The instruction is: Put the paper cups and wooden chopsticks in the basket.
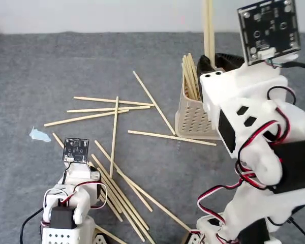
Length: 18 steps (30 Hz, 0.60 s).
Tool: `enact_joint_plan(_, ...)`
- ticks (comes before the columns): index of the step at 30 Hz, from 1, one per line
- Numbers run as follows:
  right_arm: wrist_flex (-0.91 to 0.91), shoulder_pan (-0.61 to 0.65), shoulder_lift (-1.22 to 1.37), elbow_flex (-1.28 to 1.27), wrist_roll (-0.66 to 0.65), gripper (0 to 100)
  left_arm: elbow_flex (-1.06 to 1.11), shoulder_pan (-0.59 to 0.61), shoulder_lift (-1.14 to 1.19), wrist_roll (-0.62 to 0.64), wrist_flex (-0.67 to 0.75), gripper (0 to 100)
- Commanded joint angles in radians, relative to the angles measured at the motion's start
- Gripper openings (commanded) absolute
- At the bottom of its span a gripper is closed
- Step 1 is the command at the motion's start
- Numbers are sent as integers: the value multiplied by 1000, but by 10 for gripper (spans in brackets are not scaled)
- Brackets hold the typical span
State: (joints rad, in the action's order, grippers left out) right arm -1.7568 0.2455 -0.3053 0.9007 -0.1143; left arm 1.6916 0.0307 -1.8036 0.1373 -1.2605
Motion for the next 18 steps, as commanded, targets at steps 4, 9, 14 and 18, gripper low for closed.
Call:
enact_joint_plan(4,-27,41,-174,-201,17,9,-8,0,-17,11,-3,14)
enact_joint_plan(9,162,-5,-302,-454,11,9,-8,0,-17,11,-3,14)
enact_joint_plan(14,423,-31,-404,-729,8,8,-8,0,-17,11,-3,14)
enact_joint_plan(18,634,-31,-456,-890,8,8,-8,0,-17,11,-3,14)
